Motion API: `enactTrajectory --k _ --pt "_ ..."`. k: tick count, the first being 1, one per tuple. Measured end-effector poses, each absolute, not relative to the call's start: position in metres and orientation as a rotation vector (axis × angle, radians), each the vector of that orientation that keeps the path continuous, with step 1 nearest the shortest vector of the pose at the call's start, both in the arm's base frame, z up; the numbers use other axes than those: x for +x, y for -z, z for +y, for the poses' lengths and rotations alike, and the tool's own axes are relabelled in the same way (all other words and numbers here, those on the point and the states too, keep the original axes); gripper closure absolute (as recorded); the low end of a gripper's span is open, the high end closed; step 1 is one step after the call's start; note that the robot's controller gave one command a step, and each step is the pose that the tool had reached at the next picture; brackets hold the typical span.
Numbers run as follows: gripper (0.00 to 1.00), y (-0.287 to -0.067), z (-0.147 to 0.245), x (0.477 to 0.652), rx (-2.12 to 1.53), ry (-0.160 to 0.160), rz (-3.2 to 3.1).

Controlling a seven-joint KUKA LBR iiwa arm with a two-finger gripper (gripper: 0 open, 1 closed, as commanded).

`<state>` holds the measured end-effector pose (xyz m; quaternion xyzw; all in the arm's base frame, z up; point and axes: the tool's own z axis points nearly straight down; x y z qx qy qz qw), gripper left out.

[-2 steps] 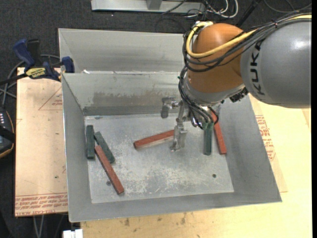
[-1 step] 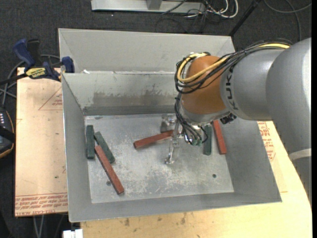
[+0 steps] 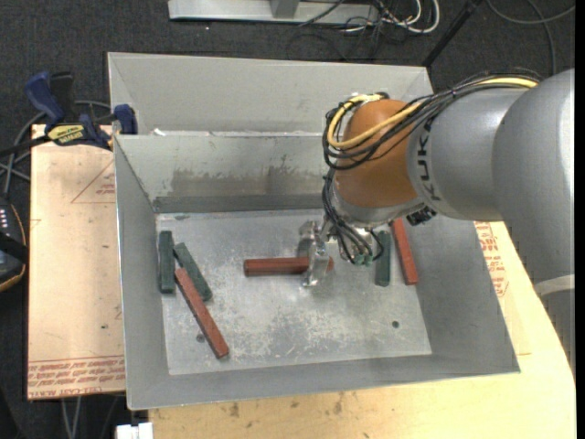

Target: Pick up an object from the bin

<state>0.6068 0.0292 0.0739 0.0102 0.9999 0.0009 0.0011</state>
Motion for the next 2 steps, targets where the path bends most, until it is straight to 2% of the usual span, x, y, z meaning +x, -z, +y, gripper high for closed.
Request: enactTrajectory --k 1,2 --pt "1.0 -0.216 0.0648 0.5889 0.004 -0.004 3.13" --pt "0.0 -0.2111 0.0636 0.5874 0.009 -0.002 3.138"
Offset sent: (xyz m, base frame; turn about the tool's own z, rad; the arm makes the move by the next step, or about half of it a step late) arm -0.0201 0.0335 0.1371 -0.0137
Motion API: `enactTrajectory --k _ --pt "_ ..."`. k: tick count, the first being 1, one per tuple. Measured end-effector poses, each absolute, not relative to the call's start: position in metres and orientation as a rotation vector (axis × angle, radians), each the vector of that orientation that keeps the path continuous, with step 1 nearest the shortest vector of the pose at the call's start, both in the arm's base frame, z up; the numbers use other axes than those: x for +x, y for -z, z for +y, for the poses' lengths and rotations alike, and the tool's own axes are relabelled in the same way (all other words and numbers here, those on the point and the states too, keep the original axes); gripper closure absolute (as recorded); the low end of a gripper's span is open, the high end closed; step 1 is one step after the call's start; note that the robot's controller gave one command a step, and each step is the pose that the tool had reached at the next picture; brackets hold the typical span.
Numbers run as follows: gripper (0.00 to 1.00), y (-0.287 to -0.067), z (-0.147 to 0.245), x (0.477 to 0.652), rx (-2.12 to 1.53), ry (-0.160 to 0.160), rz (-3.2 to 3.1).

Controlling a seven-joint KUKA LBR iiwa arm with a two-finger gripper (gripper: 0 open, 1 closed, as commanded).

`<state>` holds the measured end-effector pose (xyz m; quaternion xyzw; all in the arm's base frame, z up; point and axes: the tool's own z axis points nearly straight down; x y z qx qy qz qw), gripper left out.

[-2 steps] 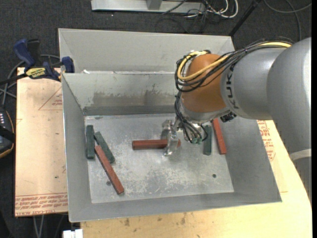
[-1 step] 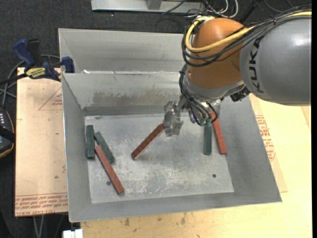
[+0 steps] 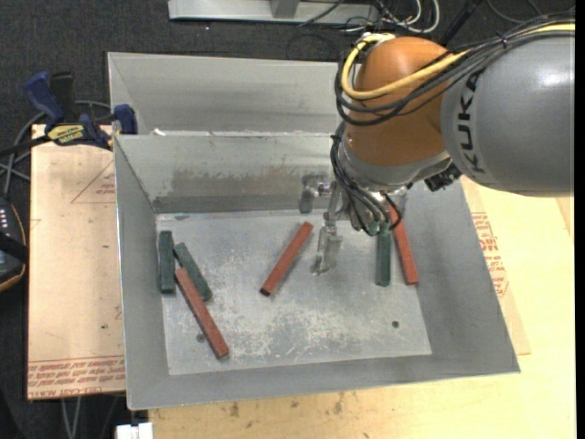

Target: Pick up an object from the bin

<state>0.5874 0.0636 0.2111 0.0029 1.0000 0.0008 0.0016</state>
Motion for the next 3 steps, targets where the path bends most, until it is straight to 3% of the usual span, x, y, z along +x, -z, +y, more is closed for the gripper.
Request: enactTrajectory --k 1,2,3 --pt "0.0 -0.065 0.057 0.615 -0.022 -0.001 3.145" --pt "1.0 -0.071 0.057 0.617 -0.021 -0.003 3.138" --pt "1.0 -0.225 0.088 0.584 -0.082 -0.004 3.13"
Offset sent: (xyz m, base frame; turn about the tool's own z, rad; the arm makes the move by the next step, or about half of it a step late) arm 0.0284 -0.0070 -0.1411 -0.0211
